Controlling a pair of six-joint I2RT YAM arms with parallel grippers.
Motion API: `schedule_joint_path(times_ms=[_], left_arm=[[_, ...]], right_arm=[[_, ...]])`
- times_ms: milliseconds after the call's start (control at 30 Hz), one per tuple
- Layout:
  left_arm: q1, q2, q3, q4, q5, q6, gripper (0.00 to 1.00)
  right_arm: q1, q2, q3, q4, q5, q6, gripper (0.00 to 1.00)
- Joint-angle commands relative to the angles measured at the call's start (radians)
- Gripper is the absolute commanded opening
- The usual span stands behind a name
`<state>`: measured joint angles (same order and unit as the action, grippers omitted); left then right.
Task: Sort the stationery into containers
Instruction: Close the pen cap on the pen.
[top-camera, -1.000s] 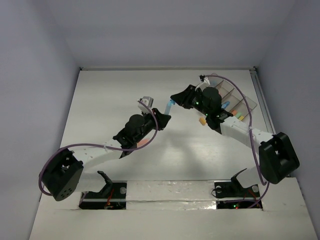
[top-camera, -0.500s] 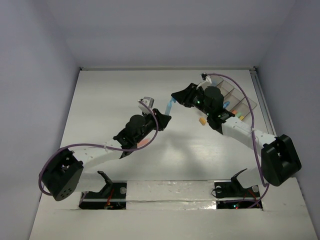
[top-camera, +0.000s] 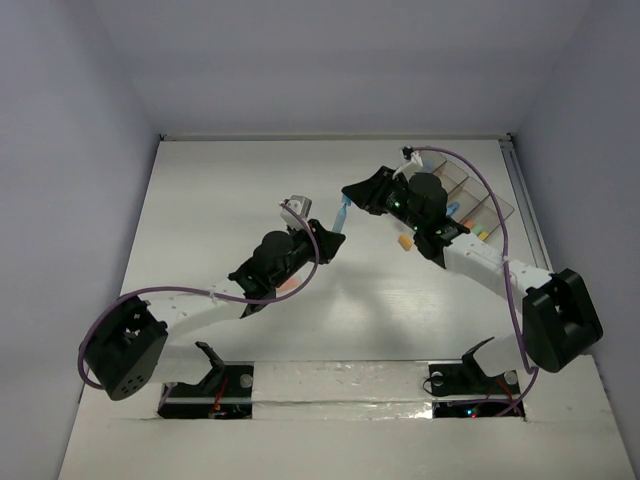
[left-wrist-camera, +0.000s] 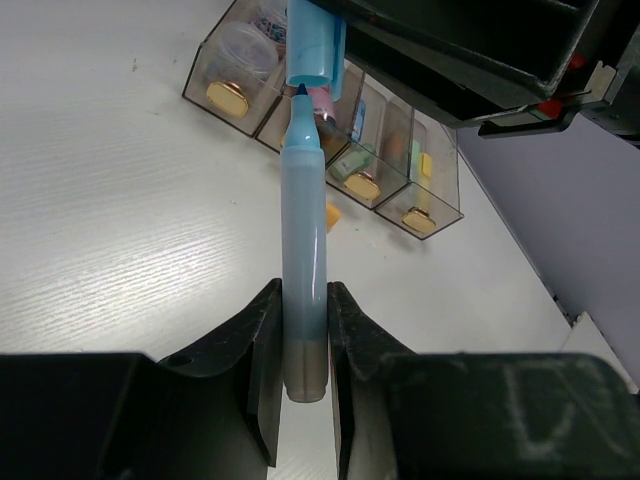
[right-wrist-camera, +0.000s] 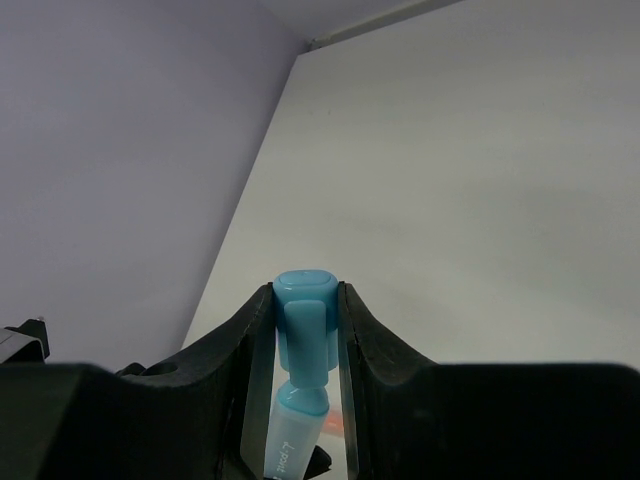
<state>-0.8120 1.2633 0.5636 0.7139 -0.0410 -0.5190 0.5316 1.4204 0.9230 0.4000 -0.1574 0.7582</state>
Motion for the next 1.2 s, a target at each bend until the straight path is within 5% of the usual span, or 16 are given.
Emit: schedule_joint_path(times_ms=[0, 567, 867, 1167], left_arm=[[-0.006, -0.007, 0.047, 0.050, -0.002, 0.020, 0.00], [-0.016, 0.010, 0.105, 0.079, -0.075, 0.071, 0.00], [-0.070, 0.062, 0.150, 0.119, -0.308, 0.223, 0.00], [-0.070, 0.038, 0.171, 0.137, -0.309, 0.272, 0.00]], right_arm=[[0.007, 0.011, 0.033, 0.069, -0.025, 0.013, 0.05], [0.025, 0.006, 0.010, 0.066, -0.059, 0.053, 0.06], [0.034, 0.003, -0.042, 0.145, -0.160, 0.211, 0.07], [0.056, -0.026, -0.055, 0.031, -0.100, 0.109, 0.06]])
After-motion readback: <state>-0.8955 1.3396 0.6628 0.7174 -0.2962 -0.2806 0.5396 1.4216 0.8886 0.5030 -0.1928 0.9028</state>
